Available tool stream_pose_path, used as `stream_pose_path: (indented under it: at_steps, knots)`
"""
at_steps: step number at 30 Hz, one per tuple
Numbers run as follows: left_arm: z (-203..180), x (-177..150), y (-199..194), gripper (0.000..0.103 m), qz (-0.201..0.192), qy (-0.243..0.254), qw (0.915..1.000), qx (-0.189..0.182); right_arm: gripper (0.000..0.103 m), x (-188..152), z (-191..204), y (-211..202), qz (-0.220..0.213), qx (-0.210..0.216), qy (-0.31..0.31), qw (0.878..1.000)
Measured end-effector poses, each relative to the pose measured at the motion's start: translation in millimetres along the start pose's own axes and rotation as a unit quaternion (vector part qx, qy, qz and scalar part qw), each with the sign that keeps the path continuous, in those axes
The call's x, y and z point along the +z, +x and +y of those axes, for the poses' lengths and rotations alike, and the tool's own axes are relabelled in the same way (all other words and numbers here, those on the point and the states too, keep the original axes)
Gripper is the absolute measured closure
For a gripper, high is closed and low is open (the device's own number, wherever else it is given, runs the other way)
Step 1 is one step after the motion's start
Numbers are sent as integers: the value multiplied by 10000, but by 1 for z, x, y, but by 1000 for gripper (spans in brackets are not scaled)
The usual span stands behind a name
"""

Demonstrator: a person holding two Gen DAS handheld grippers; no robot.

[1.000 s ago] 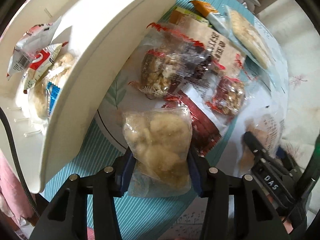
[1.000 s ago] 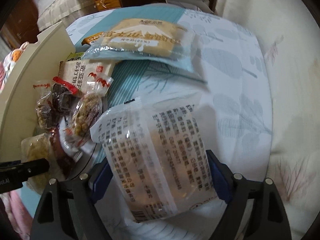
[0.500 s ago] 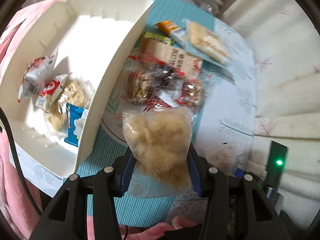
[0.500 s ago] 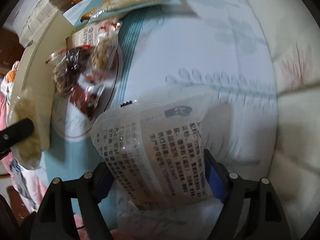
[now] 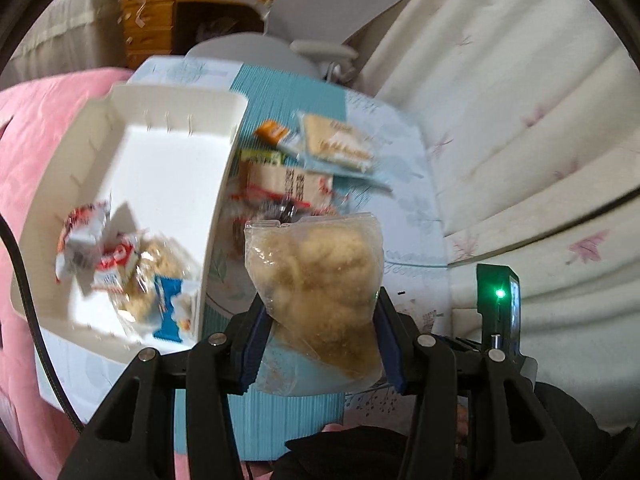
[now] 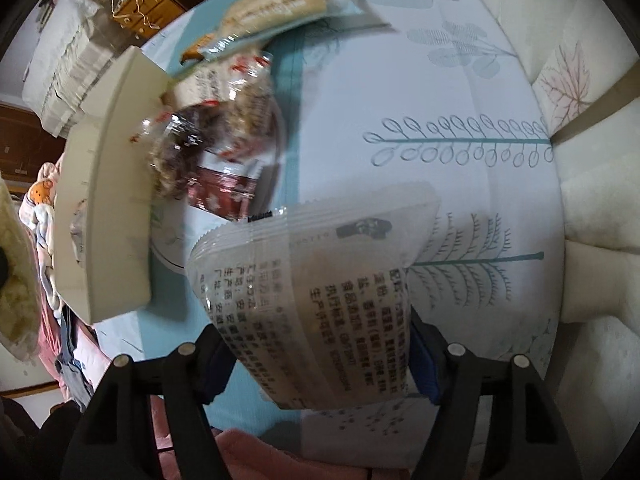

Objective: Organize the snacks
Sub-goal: 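Carry both bags over the white tray and release them inside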

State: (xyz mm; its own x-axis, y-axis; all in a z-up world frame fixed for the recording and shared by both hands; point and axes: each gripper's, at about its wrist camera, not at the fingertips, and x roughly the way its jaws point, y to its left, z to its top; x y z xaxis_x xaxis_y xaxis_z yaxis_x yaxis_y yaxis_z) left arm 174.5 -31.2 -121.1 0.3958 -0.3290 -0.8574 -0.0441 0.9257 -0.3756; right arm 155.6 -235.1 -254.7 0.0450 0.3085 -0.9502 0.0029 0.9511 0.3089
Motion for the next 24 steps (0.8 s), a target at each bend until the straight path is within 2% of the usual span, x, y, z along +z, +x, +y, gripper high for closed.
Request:
stream_pose_path:
  at_steps: [6,13,24]
  knots:
    - [26,7,-37,56,-306,280,9988,-268,31,4,29,-24,-511,99,143,9985]
    - [73,17,-66,55,-471,279,9974,-460,31,-1,70,-45,-1192,397,196,9919]
    - [147,39,-81,55,-348,269,9982,-396,31,-9,146,-46,-2057,1147,17,9719]
